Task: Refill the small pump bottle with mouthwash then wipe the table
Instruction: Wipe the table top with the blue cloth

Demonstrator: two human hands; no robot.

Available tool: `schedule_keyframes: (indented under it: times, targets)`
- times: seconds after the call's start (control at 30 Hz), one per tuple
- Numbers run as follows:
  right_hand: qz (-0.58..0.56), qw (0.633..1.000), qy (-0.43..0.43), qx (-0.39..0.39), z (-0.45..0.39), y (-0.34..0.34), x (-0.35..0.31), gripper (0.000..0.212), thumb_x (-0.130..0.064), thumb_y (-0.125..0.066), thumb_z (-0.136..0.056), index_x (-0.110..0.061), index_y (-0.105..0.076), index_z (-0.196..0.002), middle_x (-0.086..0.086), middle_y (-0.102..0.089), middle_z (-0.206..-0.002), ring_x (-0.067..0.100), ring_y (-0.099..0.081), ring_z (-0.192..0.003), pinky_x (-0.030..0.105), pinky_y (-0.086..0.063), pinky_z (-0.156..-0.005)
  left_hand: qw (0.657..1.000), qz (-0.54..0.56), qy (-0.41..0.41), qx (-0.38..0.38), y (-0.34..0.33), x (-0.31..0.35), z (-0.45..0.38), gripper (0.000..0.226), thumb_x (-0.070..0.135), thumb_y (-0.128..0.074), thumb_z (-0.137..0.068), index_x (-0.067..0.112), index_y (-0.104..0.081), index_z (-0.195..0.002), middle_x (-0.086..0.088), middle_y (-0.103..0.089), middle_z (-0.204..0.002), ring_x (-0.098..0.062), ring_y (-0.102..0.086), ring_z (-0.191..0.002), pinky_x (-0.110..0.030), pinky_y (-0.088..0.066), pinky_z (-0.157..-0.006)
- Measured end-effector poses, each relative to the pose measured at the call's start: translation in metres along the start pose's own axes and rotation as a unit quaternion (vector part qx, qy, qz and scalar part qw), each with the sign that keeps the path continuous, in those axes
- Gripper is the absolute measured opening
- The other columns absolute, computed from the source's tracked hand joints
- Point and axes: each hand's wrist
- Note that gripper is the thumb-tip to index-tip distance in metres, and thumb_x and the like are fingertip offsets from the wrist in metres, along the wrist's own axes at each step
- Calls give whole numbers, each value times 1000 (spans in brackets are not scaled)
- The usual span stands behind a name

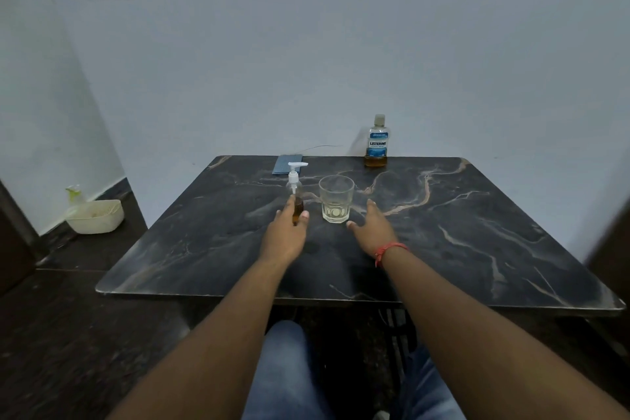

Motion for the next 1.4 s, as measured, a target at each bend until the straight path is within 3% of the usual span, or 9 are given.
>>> schedule_keyframes:
  times: [0.17,0.3,0.4,0.57,0.67,0.8,0.93,1.2,1.4]
  targets:
    - [-20,999,-22,25,-5,-14,-1,86,-35,-69,-88,-8,-18,-153,10,-26,-159,26,-27,-145,38,-26,-115,999,-8,44,-3,3,-16,-14,67,41,-48,-103,29,-12,-159,-8,-27,-162,-32,-27,-148,-53,-28,-118]
    - [-43,996,-46,64,-13,-22,-4,87,-38,-74,-83,-8,-27,-150,11,-40,-151,28,-39,-138,40,-36,-109,999,-4,44,15,-1,-23,-27,71,37,-59,-98,20,-23,-157,-6,-37,-158,-29,-37,-143,-42,-34,-111]
    - [-59,993,-49,87,-22,-29,-8,87,-39,-77,-79,-8,-32,-147,12,-44,-147,29,-43,-134,39,-40,-105,999,8,17,42,-5,-23,-37,58,31,-68,-93,16,-44,-144,-6,-54,-144,-25,-50,-130,-27,-34,-92]
    - [-123,985,-50,106,-42,-45,-15,96,-36,-83,-72,-12,-29,-148,9,-40,-149,28,-42,-134,40,-40,-105,997,40,1,63,-9,-22,-62,51,26,-78,-85,17,-53,-129,10,-60,-114,-14,-58,-109,-22,-36,-83]
    - [-158,980,-37,119,-56,-54,-14,77,-33,-86,-67,-19,-45,-131,3,-54,-132,23,-55,-119,34,-47,-96,995,67,-5,73,-13,-24,-77,48,22,-78,-85,24,-54,-127,22,-54,-105,0,-53,-93,-17,-37,-75]
    - [-151,979,-31,131,-76,-62,-15,57,-36,-84,-68,-23,-48,-110,-2,-59,-114,17,-60,-101,30,-51,-83,995,54,-22,81,-21,-28,-101,30,19,-77,-85,32,-58,-105,18,-65,-95,2,-60,-88,-21,-46,-77]
    - [-142,981,-17,132,-104,-63,-13,50,-34,-83,-70,-28,-46,-103,-5,-59,-107,13,-59,-94,26,-46,-77,995,58,-34,73,-28,-27,-130,31,18,-78,-83,37,-58,-96,20,-66,-88,9,-60,-82,-12,-43,-70]
    - [-129,982,-16,138,-186,-53,2,56,-31,-85,-68,-23,-47,-108,-2,-58,-110,15,-58,-97,26,-49,-81,996,60,-32,55,-52,-20,-208,27,19,-78,-85,33,-59,-100,14,-69,-93,-6,-67,-87,-27,-54,-77]
    - [-109,986,-5,128,-251,-50,10,52,-33,-84,-70,-28,-44,-103,-4,-60,-110,10,-53,-90,22,-41,-74,997,40,-48,55,-76,-13,-272,30,24,-78,-85,38,-56,-101,19,-63,-93,1,-59,-87,-18,-45,-72]
Point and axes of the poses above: each hand's wrist, its own z-axis away from the middle knuckle, its own y-axis out of the back of the hand, x = y × z
